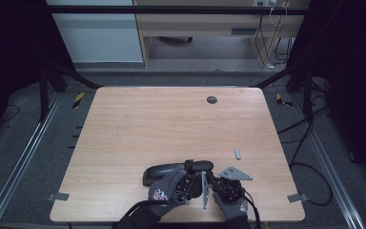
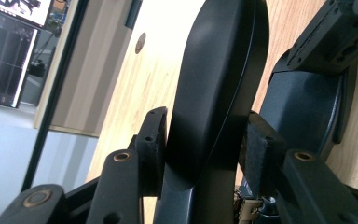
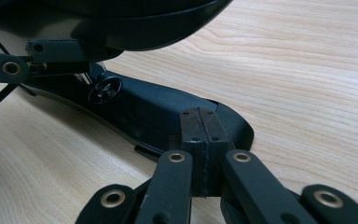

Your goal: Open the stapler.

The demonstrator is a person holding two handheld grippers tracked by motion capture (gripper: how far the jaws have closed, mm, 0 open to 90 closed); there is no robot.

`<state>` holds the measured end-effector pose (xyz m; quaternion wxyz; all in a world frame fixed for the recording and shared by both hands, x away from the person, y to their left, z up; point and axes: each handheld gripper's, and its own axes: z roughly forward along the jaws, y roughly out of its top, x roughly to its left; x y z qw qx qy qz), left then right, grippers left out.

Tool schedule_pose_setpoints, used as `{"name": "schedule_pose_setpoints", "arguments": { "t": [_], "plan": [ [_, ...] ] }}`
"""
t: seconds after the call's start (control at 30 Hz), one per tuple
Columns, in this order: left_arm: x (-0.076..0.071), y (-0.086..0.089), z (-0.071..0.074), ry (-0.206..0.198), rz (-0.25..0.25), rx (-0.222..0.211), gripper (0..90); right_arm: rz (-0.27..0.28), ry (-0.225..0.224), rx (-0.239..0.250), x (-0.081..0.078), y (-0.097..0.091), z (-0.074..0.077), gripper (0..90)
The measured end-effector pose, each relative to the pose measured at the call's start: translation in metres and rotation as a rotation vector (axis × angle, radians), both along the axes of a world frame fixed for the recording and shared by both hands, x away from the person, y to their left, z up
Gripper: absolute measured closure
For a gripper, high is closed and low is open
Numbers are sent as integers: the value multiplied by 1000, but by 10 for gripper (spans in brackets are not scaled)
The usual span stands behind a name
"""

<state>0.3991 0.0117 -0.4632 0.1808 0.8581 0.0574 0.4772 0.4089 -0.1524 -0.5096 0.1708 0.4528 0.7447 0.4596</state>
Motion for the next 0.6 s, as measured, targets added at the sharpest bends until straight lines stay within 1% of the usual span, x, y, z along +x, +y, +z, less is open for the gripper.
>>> {"name": "schedule_pose_setpoints", "arguments": {
  "t": [0.07, 0.13, 0.23, 0.27, 0.33, 0.37, 0.4, 0.43, 0.47, 0.5, 0.53, 0.6],
  "plan": [
    [0, -1, -1, -2, 1, -7, 555, 1, 1, 3, 0, 0, 0, 900],
    [0, -1, 0, 4, 4, -2, 553, -3, 14, 17, 1, -1, 0, 900],
    [0, -2, -1, 2, 4, 8, 550, -1, 6, 7, 1, 0, 0, 900],
    [0, -2, -1, -3, 6, 14, 550, -4, 11, 12, 1, -1, 0, 900],
    [0, -4, -2, -6, 7, 14, 549, -3, 18, 21, 1, -2, 0, 900],
    [0, -4, -2, -10, 12, 23, 547, 0, 19, 25, 1, -3, 0, 900],
    [0, -4, -2, -10, 12, 23, 547, 0, 19, 25, 1, -3, 0, 900],
    [0, -6, -3, -19, 13, 40, 547, 2, 18, 28, 2, -4, 0, 900],
    [0, -7, -4, -23, 12, 33, 547, -5, 24, 31, 2, -4, 0, 900],
    [1, -9, -6, -24, 16, 37, 533, -2, 28, 33, 2, -5, 0, 900],
    [1, -11, -5, -21, 17, 53, 527, 0, 27, 32, 2, -6, 0, 900],
    [2, -12, -5, -23, 17, 56, 524, 1, 29, 34, 2, -6, 0, 900]
  ]
}}
